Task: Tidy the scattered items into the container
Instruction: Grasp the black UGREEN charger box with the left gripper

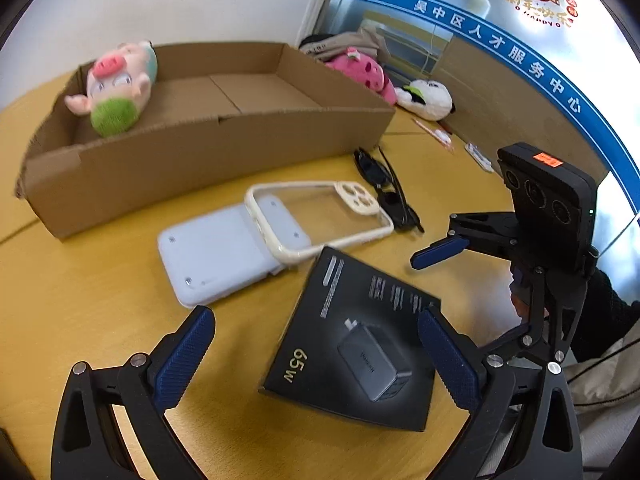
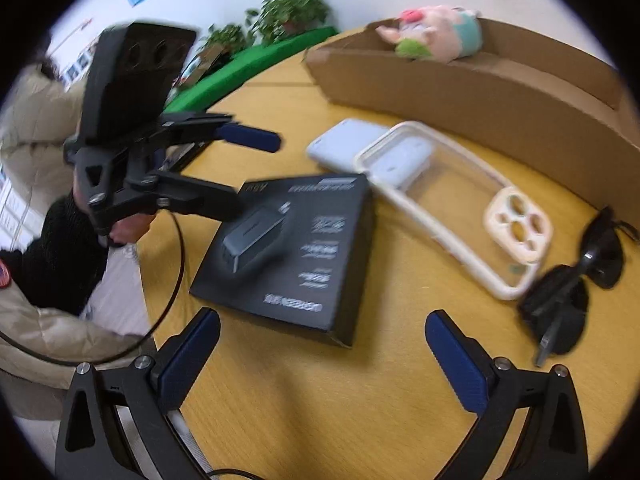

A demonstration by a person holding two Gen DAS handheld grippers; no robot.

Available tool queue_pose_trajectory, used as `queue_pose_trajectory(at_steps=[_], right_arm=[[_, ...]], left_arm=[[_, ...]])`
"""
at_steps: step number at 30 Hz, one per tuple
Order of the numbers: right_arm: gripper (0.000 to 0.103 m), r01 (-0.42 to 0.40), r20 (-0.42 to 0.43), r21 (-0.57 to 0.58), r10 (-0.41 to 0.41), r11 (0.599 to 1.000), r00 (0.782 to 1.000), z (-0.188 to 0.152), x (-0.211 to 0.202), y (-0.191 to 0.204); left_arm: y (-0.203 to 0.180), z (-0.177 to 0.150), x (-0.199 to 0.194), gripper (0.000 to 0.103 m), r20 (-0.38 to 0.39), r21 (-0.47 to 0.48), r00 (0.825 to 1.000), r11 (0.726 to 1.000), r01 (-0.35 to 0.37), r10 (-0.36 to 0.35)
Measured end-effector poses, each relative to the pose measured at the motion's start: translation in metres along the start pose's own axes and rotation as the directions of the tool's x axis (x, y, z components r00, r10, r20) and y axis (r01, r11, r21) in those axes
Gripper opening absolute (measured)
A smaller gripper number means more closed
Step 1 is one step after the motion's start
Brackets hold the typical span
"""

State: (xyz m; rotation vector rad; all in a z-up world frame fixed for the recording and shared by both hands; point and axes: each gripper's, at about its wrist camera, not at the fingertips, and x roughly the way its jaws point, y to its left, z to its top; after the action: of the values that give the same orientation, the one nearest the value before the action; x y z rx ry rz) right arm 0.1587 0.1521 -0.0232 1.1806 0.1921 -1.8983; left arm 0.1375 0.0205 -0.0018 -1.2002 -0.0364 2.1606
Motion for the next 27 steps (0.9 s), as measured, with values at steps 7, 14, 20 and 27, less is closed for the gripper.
queue_pose_trajectory(at_steps=[7,14,20,27], right_arm=[[0.102,0.027,-0.001,-0.052,-0.027,0.998,1.000,0.001,0.022,0.011],[0.100,0.024,0.042,-0.079,-0.021,0.997,0.999,0.001,0.027,0.024],[0.099,0.020,0.082,-0.060,-0.015,0.998,0.997,0.001,0.021,0.029],[0.099,0.059,0.215,-0.046,-0.047,0.997,0.976,0.019,-0.018,0.037]], left_arm=[[0.014,-0.013,0.016,0.083,-0.040,-0.065,0.990,0.989,0.131,-0.133],[0.016,-0.014,0.016,0.080,-0.030,-0.086,0.989,0.986,0.141,-0.144],[0.013,-0.008,0.009,0.073,-0.010,-0.087,0.994,0.990,0.110,-0.112],[0.007,0.030,-0.016,0.073,0.049,-0.035,0.994,0.994,0.104,-0.102]])
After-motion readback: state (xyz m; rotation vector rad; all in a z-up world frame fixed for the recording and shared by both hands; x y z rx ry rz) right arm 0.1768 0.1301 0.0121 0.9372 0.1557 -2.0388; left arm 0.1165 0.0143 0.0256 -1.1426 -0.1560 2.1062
